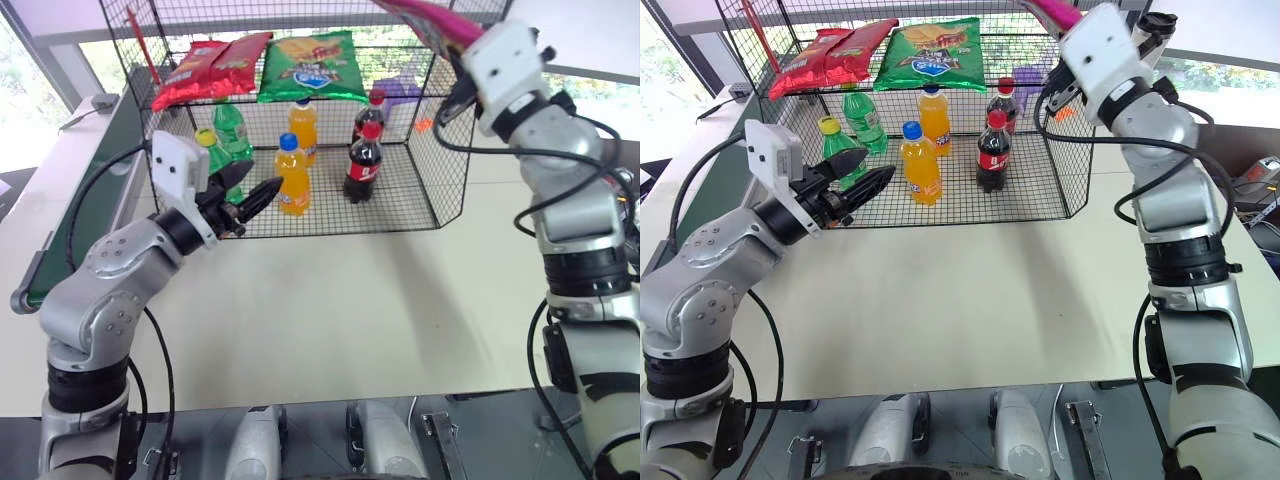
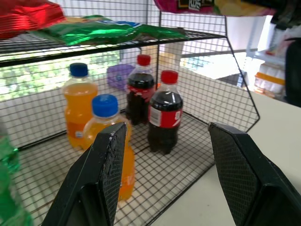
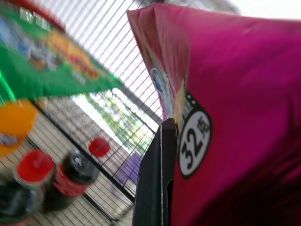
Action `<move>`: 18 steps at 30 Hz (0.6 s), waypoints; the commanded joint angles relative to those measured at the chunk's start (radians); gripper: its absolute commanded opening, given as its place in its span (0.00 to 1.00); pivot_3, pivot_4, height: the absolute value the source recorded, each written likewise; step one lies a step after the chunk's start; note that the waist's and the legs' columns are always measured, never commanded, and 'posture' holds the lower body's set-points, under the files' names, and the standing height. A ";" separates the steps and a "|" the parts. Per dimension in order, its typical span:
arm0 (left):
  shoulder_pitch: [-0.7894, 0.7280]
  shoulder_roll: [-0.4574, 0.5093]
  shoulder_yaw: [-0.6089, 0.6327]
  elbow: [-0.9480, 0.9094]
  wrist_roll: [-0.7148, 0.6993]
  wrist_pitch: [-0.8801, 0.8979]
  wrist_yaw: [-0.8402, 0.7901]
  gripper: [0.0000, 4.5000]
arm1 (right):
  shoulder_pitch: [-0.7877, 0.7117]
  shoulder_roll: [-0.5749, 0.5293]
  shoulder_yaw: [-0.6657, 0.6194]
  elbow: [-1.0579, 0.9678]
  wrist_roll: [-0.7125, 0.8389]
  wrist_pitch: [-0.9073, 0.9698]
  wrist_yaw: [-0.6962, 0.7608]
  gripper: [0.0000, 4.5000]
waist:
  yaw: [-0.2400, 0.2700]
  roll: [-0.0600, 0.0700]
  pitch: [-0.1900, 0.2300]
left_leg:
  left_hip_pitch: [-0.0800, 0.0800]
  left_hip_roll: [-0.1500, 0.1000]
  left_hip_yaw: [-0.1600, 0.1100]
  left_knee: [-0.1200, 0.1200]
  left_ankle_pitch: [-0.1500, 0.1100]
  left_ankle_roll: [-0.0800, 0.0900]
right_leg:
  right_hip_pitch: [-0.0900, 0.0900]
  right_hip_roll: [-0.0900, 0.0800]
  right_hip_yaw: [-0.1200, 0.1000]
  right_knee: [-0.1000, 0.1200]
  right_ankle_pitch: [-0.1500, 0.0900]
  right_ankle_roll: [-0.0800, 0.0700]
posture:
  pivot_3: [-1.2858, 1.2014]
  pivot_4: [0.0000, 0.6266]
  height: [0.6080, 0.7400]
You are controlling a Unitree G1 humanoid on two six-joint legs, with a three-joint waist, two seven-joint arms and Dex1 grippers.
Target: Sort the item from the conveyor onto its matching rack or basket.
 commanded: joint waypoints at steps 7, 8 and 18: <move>0.018 -0.025 0.017 -0.082 0.024 -0.020 0.066 0.64 | -0.248 0.137 0.037 0.347 -0.148 -0.028 -0.121 0.00 | -0.005 0.000 0.000 | 0.000 0.000 0.000 0.000 0.000 0.000 | 0.000 0.000 0.000 0.000 0.000 0.000 | 0.52 0.24 1.00; 0.019 -0.027 0.017 -0.085 0.026 -0.020 0.071 0.64 | -0.262 0.148 0.039 0.376 -0.152 -0.029 -0.121 0.00 | -0.005 0.000 0.000 | 0.000 0.000 0.000 -0.001 0.000 0.000 | 0.000 0.000 0.000 0.000 0.000 0.000 | 0.52 0.24 1.00; 0.034 -0.043 0.015 -0.104 0.038 -0.021 0.099 0.65 | -0.350 0.189 0.066 0.547 -0.164 -0.064 -0.031 0.77 | -0.005 0.000 0.000 | 0.000 0.000 0.000 0.000 0.000 0.000 | 0.000 0.000 0.000 0.000 0.000 0.000 | 0.52 0.24 1.00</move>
